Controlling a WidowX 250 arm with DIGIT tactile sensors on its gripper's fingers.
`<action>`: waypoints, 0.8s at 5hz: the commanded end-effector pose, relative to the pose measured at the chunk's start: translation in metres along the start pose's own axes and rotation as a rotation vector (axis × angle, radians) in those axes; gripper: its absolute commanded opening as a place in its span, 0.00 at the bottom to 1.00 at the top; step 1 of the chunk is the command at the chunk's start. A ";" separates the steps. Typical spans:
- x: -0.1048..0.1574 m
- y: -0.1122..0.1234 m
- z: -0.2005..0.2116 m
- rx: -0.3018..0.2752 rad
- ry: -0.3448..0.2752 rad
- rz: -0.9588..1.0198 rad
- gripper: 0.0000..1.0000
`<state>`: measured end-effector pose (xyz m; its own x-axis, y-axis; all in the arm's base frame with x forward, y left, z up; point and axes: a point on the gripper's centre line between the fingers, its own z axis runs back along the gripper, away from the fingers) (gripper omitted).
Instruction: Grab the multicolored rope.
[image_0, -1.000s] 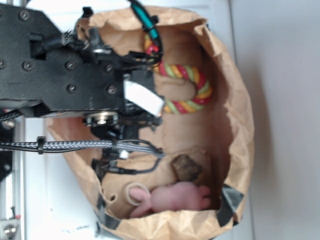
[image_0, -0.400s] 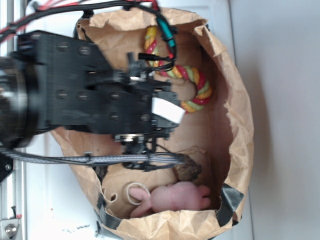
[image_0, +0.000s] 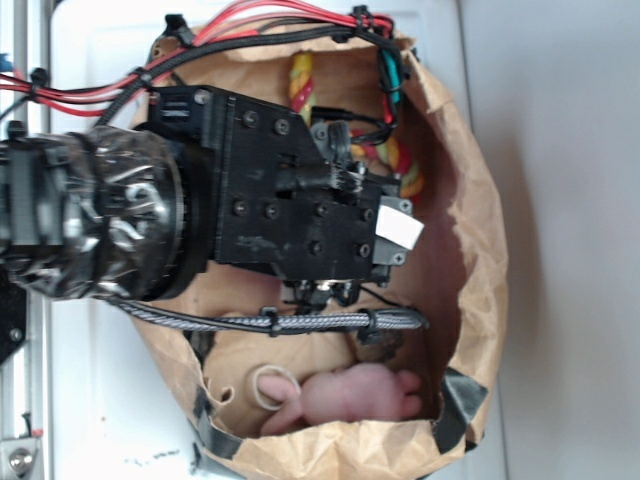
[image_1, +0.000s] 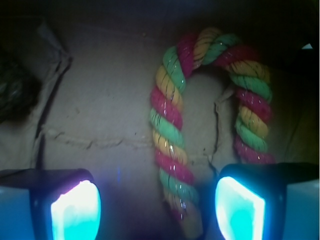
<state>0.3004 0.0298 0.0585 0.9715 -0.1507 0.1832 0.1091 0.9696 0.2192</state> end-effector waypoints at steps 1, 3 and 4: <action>0.031 0.000 0.000 0.036 -0.068 0.011 1.00; 0.036 0.000 -0.016 0.031 -0.081 0.020 1.00; 0.039 0.000 -0.022 0.012 -0.073 0.039 1.00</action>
<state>0.3327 0.0304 0.0358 0.9678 -0.1185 0.2219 0.0687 0.9731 0.2199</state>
